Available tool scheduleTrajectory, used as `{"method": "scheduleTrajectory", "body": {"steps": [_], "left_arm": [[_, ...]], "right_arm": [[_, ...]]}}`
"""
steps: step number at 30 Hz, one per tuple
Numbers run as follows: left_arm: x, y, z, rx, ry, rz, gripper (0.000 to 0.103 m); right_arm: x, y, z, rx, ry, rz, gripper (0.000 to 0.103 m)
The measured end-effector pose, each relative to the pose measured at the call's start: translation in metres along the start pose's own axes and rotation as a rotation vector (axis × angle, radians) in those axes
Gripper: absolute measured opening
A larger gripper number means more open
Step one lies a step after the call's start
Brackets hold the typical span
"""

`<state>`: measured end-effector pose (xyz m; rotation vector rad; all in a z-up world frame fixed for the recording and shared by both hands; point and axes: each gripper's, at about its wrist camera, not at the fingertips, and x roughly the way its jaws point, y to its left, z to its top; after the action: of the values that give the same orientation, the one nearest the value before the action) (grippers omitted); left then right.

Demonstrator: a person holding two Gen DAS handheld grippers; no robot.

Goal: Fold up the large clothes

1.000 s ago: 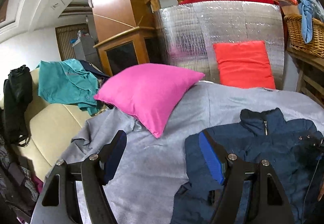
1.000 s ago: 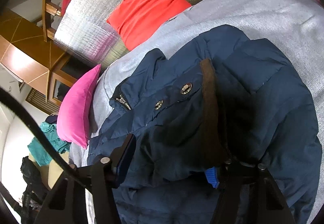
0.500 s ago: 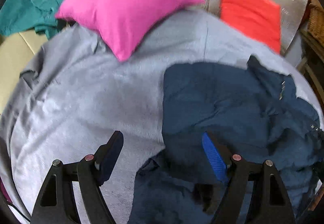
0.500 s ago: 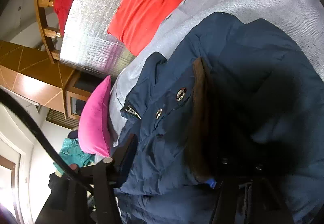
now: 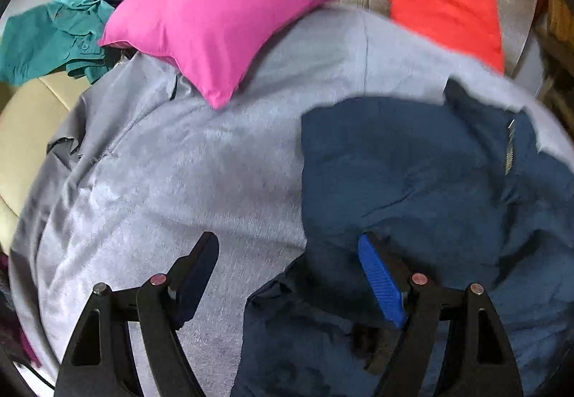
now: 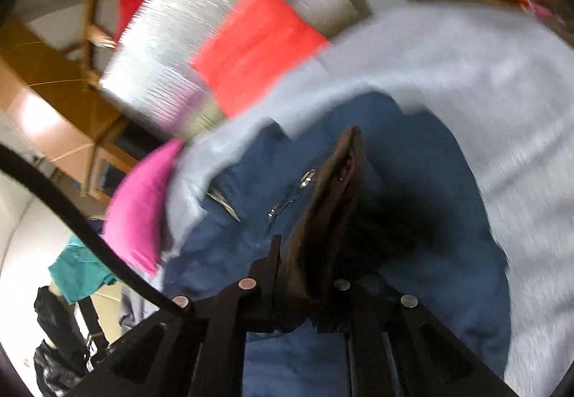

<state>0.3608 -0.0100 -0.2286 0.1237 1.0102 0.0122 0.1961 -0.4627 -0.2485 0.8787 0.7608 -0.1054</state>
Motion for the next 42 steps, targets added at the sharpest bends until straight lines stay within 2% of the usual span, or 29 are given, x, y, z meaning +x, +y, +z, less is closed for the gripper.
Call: {"method": "scheduleTrajectory", "body": {"steps": [2, 3, 5, 6, 7, 8, 9, 10, 11, 13, 14, 17, 19, 21, 22, 23, 25, 28, 29, 31, 33, 36, 37, 38, 39, 40, 42], "left_arm": [[0.011, -0.003, -0.003, 0.021, 0.049, 0.022, 0.081], [0.011, -0.003, -0.004, 0.023, 0.055, 0.029, 0.081], [0.004, 0.000, -0.002, 0.027, 0.042, 0.041, 0.081], [-0.002, 0.001, -0.002, 0.030, 0.025, 0.041, 0.080], [-0.009, 0.002, -0.001, 0.028, 0.004, 0.035, 0.080], [-0.018, 0.004, 0.000, 0.022, -0.023, 0.026, 0.081], [-0.026, 0.005, 0.001, 0.017, -0.051, 0.014, 0.080], [-0.037, 0.006, 0.002, 0.012, -0.090, -0.006, 0.080], [-0.042, 0.006, 0.004, 0.011, -0.112, -0.017, 0.081], [-0.046, 0.004, 0.005, 0.005, -0.142, -0.035, 0.081], [-0.043, 0.002, 0.006, 0.002, -0.138, -0.044, 0.081], [-0.018, -0.007, 0.004, 0.002, -0.050, -0.049, 0.081], [-0.003, -0.016, 0.000, 0.020, -0.012, -0.032, 0.081], [0.001, -0.020, -0.002, 0.051, 0.000, 0.001, 0.081], [-0.001, -0.021, -0.001, 0.068, -0.006, 0.017, 0.081], [-0.005, -0.021, -0.001, 0.071, -0.015, 0.014, 0.081], [-0.014, -0.016, 0.002, 0.051, -0.040, -0.003, 0.081], [-0.023, -0.006, 0.003, 0.023, -0.073, -0.016, 0.080], [-0.020, -0.006, 0.003, 0.029, -0.065, -0.003, 0.080], [-0.004, -0.009, -0.001, 0.053, -0.010, 0.036, 0.081], [0.010, -0.009, -0.005, 0.066, 0.051, 0.045, 0.081], [-0.004, 0.000, -0.001, 0.040, 0.014, 0.017, 0.081], [-0.013, 0.006, 0.001, 0.023, -0.021, 0.001, 0.081], [-0.018, 0.011, 0.002, 0.005, -0.042, -0.007, 0.081], [-0.023, 0.017, 0.003, -0.017, -0.062, -0.014, 0.081], [-0.026, 0.025, 0.004, -0.047, -0.081, -0.027, 0.081], [-0.023, 0.033, 0.007, -0.083, -0.079, -0.047, 0.081]], "right_arm": [[0.012, -0.011, -0.002, 0.035, 0.082, -0.034, 0.013], [0.014, -0.013, -0.001, 0.037, 0.106, -0.041, 0.018], [0.006, -0.017, 0.002, 0.069, 0.115, -0.030, 0.024], [-0.002, -0.018, 0.005, 0.079, 0.113, -0.015, 0.030], [-0.009, -0.020, 0.008, 0.082, 0.103, -0.007, 0.041], [-0.024, -0.023, 0.015, 0.084, 0.061, -0.001, 0.048], [-0.036, -0.025, 0.019, 0.085, 0.019, -0.005, 0.060], [-0.046, -0.029, 0.022, 0.086, -0.026, -0.011, 0.068], [-0.059, -0.033, 0.027, 0.083, -0.087, -0.015, 0.068], [-0.061, -0.037, 0.032, 0.081, -0.102, -0.022, 0.068], [-0.054, -0.040, 0.035, 0.084, -0.080, -0.008, 0.068], [-0.018, -0.040, 0.033, 0.070, 0.037, 0.015, 0.058], [0.011, -0.041, 0.026, 0.091, 0.135, 0.046, 0.033], [0.029, -0.036, 0.022, 0.068, 0.191, 0.041, 0.022], [0.030, -0.032, 0.019, 0.050, 0.183, 0.025, 0.015], [0.024, -0.025, 0.019, 0.028, 0.152, 0.013, 0.012], [-0.001, -0.010, 0.022, -0.030, 0.059, 0.047, 0.011], [-0.023, 0.007, 0.020, -0.121, -0.048, 0.032, 0.011], [-0.021, 0.006, 0.017, -0.131, -0.047, 0.011, 0.011], [0.005, -0.006, 0.015, -0.101, 0.028, -0.081, 0.011], [0.023, -0.021, 0.013, -0.049, 0.099, -0.108, 0.015], [0.005, -0.021, 0.022, -0.027, 0.083, -0.092, 0.021], [-0.005, -0.022, 0.026, -0.042, 0.053, -0.083, 0.033], [-0.023, -0.024, 0.031, -0.058, -0.014, -0.082, 0.043], [-0.033, -0.029, 0.033, -0.055, -0.055, -0.100, 0.069], [-0.045, -0.037, 0.036, -0.034, -0.100, -0.121, 0.085], [-0.052, -0.054, 0.042, 0.013, -0.122, -0.111, 0.085]]}}
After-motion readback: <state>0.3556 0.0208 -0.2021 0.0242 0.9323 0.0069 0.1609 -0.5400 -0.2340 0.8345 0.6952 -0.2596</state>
